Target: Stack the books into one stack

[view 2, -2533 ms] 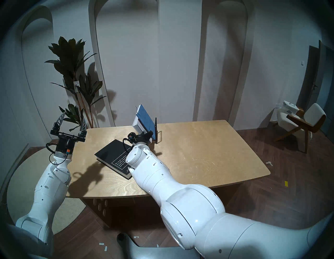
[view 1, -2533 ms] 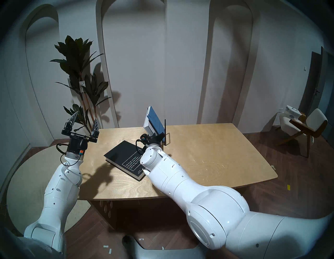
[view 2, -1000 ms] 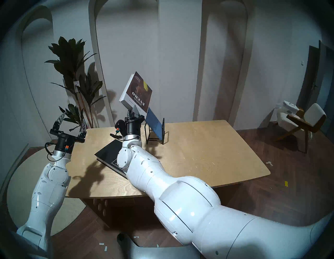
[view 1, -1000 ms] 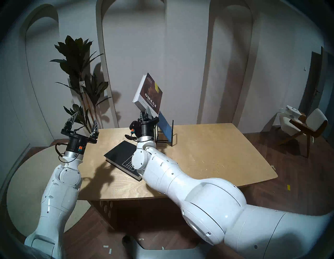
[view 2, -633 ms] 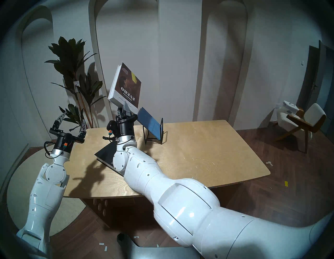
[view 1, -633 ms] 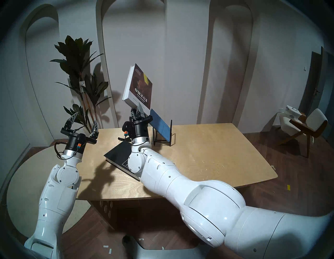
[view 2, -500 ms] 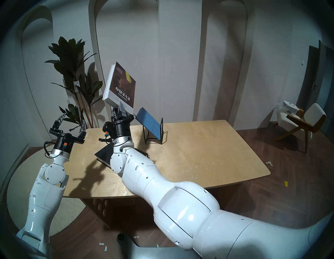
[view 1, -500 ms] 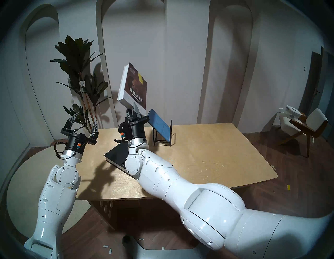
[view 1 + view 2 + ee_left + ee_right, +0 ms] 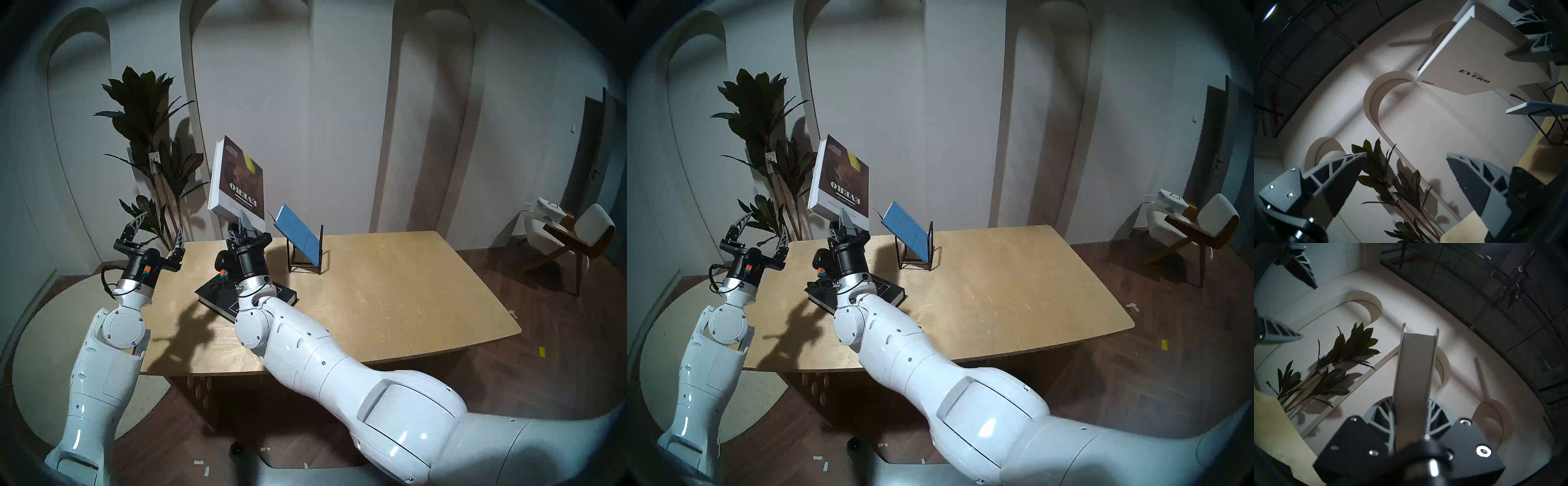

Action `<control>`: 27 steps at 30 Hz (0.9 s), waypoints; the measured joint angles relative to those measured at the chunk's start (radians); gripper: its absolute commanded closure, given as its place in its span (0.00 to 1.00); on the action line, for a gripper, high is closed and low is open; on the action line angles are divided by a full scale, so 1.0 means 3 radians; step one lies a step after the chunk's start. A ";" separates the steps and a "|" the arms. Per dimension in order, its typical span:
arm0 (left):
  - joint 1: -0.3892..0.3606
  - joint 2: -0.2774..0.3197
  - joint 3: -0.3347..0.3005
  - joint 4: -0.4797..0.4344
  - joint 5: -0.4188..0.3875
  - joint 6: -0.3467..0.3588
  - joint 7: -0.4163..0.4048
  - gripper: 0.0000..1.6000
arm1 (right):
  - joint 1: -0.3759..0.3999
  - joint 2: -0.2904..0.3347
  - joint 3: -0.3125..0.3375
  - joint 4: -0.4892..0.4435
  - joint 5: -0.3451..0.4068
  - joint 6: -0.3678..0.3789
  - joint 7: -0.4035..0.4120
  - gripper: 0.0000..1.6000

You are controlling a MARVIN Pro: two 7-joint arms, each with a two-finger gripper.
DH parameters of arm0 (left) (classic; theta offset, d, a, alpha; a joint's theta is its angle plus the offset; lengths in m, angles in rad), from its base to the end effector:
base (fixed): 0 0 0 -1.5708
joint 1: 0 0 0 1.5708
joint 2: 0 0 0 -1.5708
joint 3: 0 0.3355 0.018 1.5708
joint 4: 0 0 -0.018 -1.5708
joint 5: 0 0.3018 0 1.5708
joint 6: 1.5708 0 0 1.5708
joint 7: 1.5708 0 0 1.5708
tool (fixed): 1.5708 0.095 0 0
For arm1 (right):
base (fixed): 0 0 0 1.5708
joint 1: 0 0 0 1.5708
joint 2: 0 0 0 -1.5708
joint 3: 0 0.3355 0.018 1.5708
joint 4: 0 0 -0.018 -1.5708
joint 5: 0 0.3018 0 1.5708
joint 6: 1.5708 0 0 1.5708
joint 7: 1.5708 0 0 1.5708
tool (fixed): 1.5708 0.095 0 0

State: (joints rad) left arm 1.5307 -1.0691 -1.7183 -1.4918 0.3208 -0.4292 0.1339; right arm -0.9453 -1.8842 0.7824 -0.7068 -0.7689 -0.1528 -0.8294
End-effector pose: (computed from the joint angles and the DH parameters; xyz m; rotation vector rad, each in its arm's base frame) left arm 0.4123 0.2170 -0.2558 -1.2795 0.6162 -2.0518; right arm 0.4844 0.3438 -0.2761 1.0833 0.7996 2.3617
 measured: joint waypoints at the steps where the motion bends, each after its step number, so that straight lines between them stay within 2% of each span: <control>1: 0.0000 0.0001 -0.0001 -0.0003 -0.0006 0.0007 -0.0007 0.00 | -0.0023 0.0029 0.0000 -0.0038 -0.0003 0.0028 0.0022 1.00; 7: 0.0006 0.0004 -0.0008 -0.0026 -0.0041 0.0053 -0.0053 0.00 | -0.0180 0.0190 -0.0066 -0.0294 -0.0022 0.0140 0.0218 1.00; 20: 0.0010 0.0009 -0.0012 -0.0032 -0.0089 0.0088 -0.0106 0.00 | -0.0486 0.0442 -0.0313 -0.0716 0.0105 0.0090 0.0839 1.00; 27: 0.0011 0.0011 -0.0013 -0.0034 -0.0112 0.0083 -0.0108 0.00 | -0.0632 0.0652 -0.0416 -0.0916 0.0140 0.0115 0.1178 1.00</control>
State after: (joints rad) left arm 1.5339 -1.0658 -1.7222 -1.5019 0.2871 -0.4041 0.1015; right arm -1.1348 -1.6887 0.6576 -0.9815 -0.7269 -0.1183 -0.4760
